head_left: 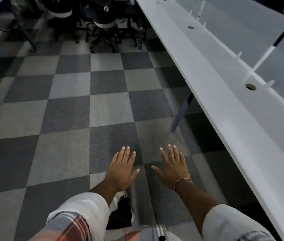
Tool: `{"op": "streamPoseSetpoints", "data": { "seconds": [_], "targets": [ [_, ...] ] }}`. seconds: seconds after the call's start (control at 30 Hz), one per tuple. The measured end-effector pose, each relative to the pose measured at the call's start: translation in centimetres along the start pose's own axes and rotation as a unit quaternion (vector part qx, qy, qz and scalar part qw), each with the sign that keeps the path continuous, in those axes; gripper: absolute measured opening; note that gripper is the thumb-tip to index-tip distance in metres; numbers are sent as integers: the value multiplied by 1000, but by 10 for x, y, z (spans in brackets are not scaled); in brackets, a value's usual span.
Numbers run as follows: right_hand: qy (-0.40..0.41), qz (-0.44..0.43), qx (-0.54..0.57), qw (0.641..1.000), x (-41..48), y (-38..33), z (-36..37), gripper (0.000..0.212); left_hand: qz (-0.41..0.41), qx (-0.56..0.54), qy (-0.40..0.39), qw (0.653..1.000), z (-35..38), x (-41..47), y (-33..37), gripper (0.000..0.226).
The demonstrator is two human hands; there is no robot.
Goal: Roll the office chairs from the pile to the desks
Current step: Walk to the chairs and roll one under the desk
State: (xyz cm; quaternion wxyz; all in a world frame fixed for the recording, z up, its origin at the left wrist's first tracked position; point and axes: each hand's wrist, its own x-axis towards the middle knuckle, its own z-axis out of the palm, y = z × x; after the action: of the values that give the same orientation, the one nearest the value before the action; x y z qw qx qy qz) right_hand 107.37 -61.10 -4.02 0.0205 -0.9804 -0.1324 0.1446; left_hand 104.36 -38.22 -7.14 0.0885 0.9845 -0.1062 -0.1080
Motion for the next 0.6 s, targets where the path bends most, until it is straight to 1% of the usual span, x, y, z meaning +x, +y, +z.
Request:
{"op": "streamPoseSetpoints", "data": {
  "seconds": [0.13,0.23,0.33,0.43,0.5,0.6],
  "targets": [
    [-1,-2,0,1000,80,-21,-31,81,-20,13,-26,999,-42,59,-48,77],
    [10,19,26,999,138,-35,-54,84,-15,16,-5,1000,-70,107,-85,82],
    [5,16,26,1000,181,-44,-73,87,-22,-18,8,1000,-90,147,-111,89],
    [7,21,26,999,231,-48,-90,90,-23,-29,30,999,-101,186,-131,84],
    [4,21,21,1000,263,-48,-97,92,-23,-33,26,999,-104,211,-143,80],
    [0,2,10,1000,317,-46,-108,93,-46,-33,25,998,-106,259,-165,79]
  ]
}}
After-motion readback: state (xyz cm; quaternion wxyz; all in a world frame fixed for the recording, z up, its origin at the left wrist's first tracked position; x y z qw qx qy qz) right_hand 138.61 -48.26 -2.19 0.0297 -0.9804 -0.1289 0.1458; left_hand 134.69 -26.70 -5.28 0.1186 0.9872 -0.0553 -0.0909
